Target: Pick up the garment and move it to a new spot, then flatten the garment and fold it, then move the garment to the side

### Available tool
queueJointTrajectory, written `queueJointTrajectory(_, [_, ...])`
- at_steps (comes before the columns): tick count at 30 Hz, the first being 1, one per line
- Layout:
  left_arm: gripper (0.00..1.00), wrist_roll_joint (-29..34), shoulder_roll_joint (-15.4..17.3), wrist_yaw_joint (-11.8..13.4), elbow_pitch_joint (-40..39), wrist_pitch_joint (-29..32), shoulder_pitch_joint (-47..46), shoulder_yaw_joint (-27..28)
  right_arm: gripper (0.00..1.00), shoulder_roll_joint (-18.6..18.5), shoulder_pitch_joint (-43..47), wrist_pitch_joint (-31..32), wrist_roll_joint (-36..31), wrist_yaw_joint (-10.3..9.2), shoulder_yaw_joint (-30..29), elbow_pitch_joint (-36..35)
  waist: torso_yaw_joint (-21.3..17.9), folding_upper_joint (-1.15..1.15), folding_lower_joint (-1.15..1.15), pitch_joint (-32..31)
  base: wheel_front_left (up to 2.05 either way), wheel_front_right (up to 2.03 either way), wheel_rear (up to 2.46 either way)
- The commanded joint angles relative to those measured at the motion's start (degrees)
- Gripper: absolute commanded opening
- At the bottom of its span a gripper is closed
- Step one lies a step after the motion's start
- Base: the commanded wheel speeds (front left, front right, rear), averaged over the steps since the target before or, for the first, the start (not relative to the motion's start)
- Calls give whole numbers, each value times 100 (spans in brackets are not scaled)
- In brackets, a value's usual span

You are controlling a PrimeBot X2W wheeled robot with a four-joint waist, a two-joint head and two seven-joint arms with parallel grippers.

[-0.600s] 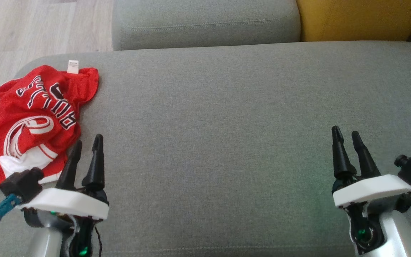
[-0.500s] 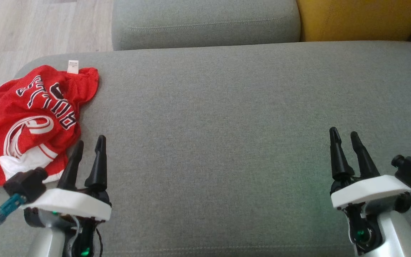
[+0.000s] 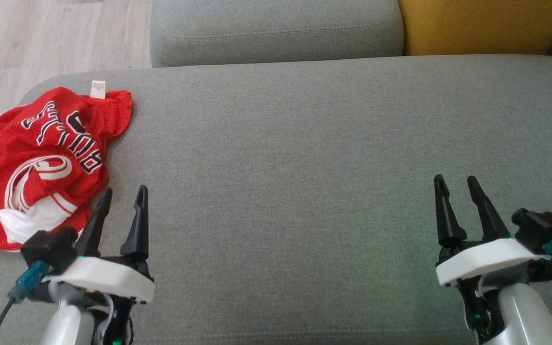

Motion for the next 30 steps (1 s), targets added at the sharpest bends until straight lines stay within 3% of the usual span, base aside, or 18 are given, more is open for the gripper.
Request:
queueJointTrajectory(1, [100,202,156,44,-214,-81,-153,116,100,-15,-251,-106,-237,-3,107,-173,-5,0,0,-1,0,0,0])
queueJointTrajectory(19, [100,1263,230,129,-157,-383,-112,33,100,82,-246,-298,-1465,-4,195,-158,-2,0,0,-3,0,0,0])
queueJointTrajectory(30, [100,1619,96,80,-26,-551,-62,139,100,129,-220,-357,-1925,-4,193,-127,-9,0,0,-18,0,0,0])
